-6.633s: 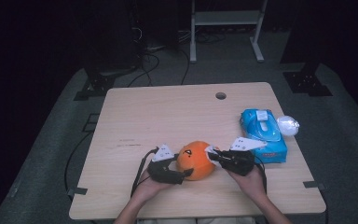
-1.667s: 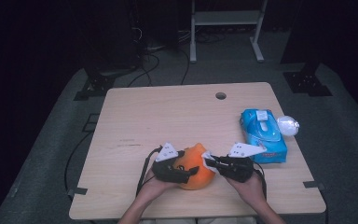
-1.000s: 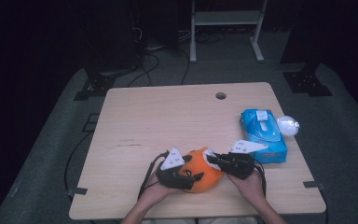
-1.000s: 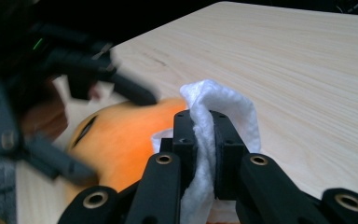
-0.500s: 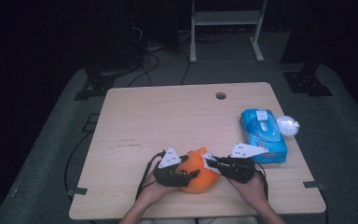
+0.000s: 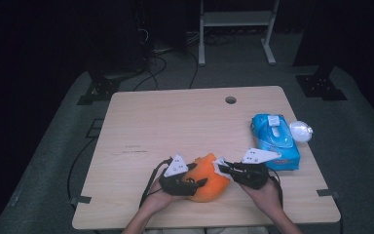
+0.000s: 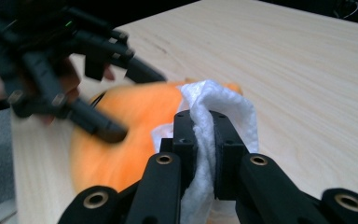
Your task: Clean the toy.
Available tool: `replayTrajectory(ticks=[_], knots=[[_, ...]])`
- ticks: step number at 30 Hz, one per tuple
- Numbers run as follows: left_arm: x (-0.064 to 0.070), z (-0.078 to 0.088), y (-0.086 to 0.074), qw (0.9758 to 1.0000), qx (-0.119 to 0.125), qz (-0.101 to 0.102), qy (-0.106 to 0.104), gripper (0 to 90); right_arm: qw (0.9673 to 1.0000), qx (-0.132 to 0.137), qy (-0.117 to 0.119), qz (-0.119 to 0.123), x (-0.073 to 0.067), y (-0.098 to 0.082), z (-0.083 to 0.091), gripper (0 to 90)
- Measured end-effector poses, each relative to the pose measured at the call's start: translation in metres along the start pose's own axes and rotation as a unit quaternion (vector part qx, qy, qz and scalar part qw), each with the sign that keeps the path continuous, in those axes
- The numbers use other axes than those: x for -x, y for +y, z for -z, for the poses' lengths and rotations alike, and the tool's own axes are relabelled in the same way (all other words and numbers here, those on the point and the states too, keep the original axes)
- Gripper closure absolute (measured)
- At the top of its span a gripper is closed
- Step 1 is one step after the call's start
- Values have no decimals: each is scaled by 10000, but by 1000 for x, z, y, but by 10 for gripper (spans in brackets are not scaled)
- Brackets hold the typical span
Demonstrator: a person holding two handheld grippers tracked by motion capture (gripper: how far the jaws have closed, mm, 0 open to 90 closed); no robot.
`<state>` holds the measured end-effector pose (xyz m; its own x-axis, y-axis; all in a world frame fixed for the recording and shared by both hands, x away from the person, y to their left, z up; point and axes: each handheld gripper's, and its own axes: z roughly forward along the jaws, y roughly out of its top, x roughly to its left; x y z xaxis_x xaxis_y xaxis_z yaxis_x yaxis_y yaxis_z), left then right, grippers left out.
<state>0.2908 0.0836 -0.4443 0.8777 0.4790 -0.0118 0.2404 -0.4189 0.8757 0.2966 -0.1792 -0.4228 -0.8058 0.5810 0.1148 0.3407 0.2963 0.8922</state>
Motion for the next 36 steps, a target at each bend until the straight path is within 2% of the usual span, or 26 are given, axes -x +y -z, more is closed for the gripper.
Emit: replayTrajectory(ticks=[2, 4, 6, 10, 14, 17, 19, 22, 24, 26, 29, 31, 34, 36], knots=[[6, -2, 2, 9998, -26, -163, 63, 357, 9999, 80, 34, -113, 4, 2, -4, 814], [6, -2, 2, 9999, -27, -128, 78, 356, 9995, 99, 103, -290, 11, 0, -8, 815], [5, -1, 1, 10000, -23, -84, 34, 357, 9996, 43, 98, -268, 10, -3, -6, 815], [1, 0, 0, 9999, -20, 0, 117, 357, 9998, -74, 103, -151, 5, -9, 1, 814], [-12, 6, -4, 9991, 65, 385, 134, 357, 9995, -117, 195, -199, 5, -11, 8, 814], [-17, 6, -6, 9981, 143, 587, 118, 356, 9994, -75, 309, -148, 0, -10, 12, 814], [-18, 7, -7, 9976, 147, 674, 116, 354, 9987, 19, 479, -149, -2, -9, 13, 813], [-19, 7, -7, 9972, 131, 721, 159, 354, 9985, 36, 539, -108, 1, -9, 12, 814], [-20, 6, -7, 9965, 138, 799, 213, 354, 9987, 31, 496, -93, 2, -8, 15, 814], [-21, 5, -7, 9962, 161, 827, 218, 352, 9989, 34, 418, 211, -7, -4, 17, 813], [-19, 4, -7, 9963, 143, 807, 247, 352, 9980, -23, 404, 493, -18, -1, 9, 814], [-19, 4, -6, 9965, 129, 798, 235, 354, 9983, -39, 415, 401, -13, -2, 6, 814], [-22, 5, -8, 9957, 172, 894, 199, 354, 9996, -78, 157, 205, 2, -5, 11, 815], [-24, 6, -8, 9952, 174, 950, 178, 350, 9997, -120, 120, 187, 3, -7, 14, 815]])
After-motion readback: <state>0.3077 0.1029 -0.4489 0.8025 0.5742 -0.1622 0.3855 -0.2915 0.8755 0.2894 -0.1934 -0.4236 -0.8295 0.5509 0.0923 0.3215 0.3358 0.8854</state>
